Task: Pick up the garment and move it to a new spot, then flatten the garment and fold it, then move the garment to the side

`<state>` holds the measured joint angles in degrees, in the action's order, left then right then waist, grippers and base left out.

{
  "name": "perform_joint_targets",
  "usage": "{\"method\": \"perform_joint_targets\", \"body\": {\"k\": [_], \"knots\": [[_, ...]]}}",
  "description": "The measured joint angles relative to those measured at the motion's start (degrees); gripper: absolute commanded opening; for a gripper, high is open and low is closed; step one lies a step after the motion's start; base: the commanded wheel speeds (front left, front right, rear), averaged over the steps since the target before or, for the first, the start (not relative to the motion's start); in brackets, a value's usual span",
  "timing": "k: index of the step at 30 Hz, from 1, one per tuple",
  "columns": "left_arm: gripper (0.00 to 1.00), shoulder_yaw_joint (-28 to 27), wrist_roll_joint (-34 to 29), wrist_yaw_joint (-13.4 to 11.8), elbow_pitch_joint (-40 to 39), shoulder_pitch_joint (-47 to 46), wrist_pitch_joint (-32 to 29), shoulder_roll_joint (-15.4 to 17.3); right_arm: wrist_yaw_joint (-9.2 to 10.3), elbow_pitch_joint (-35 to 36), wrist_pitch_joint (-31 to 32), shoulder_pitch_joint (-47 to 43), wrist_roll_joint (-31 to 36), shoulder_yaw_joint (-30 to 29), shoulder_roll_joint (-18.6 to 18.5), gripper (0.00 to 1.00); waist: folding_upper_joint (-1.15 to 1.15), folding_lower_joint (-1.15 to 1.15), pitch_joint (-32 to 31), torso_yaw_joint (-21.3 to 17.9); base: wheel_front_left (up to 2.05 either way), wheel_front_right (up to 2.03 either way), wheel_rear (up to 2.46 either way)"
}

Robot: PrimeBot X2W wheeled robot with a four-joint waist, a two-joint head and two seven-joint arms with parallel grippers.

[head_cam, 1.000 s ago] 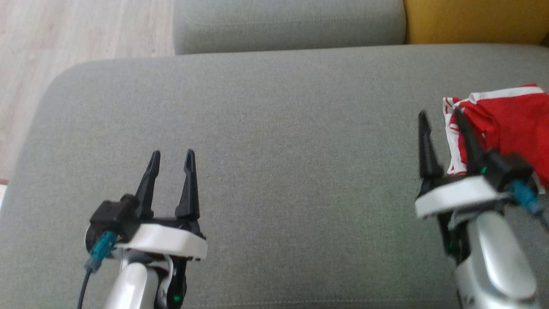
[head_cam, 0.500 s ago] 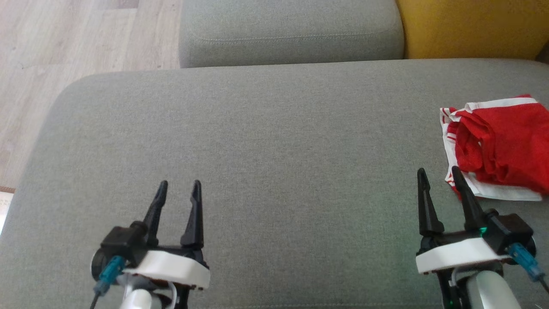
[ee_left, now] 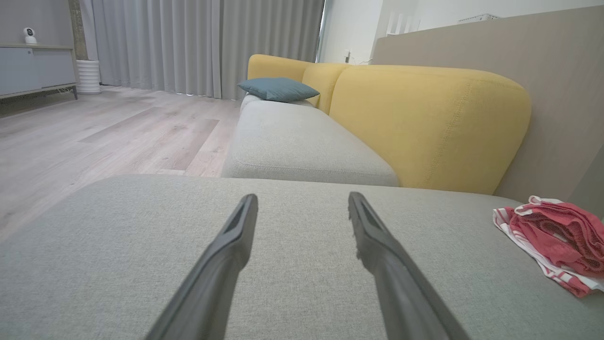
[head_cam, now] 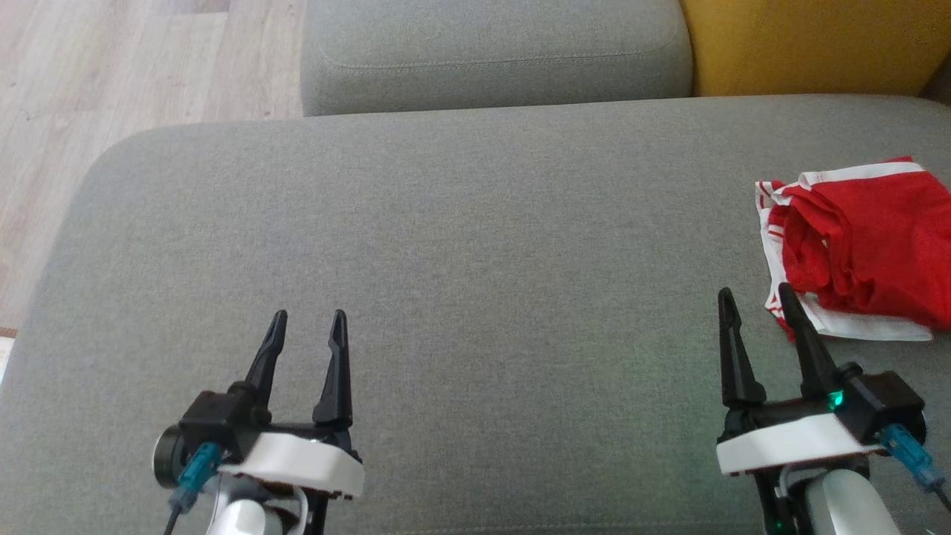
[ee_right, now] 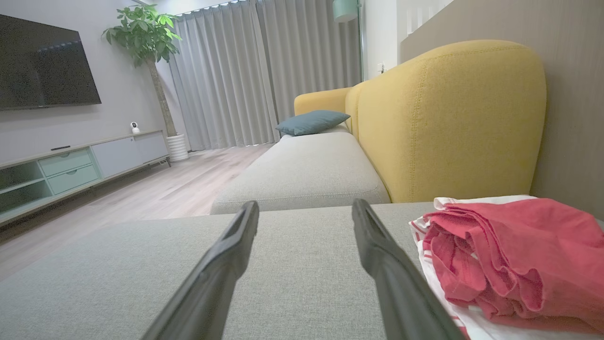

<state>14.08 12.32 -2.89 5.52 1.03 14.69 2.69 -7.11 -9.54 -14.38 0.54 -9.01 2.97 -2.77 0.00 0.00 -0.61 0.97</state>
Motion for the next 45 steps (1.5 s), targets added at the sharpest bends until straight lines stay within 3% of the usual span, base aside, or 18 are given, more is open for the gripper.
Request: {"method": "perform_joint_targets", "body": {"k": [25,26,31,45], "knots": [[1.00,-1.82,2.54,0.86,-2.30,1.29,0.00,0.01,0.00,0.49,0.00,0.01,-0.57,0.05,0.00,1.00,0.00,0.00,0.14,-0.46,0.00,0.00,0.00],[0.00,-1.75,2.55,0.90,-1.49,1.31,-0.04,0.00,0.01,-0.26,0.03,-0.02,-0.56,0.10,0.01,0.00,0.00,0.00,0.14,-0.47,0.00,0.00,0.00],[0.00,-1.67,3.19,0.90,2.50,3.87,-0.27,-0.08,0.01,-4.31,0.29,-2.57,-1.03,0.30,0.07,0.00,0.00,0.00,0.16,-0.49,0.00,0.00,0.00],[0.00,-2.05,11.78,1.72,3.41,4.16,-1.59,0.08,0.01,-4.43,1.88,-2.75,-10.20,0.07,0.07,0.00,0.00,0.00,0.22,-0.54,0.00,0.00,0.00]]}}
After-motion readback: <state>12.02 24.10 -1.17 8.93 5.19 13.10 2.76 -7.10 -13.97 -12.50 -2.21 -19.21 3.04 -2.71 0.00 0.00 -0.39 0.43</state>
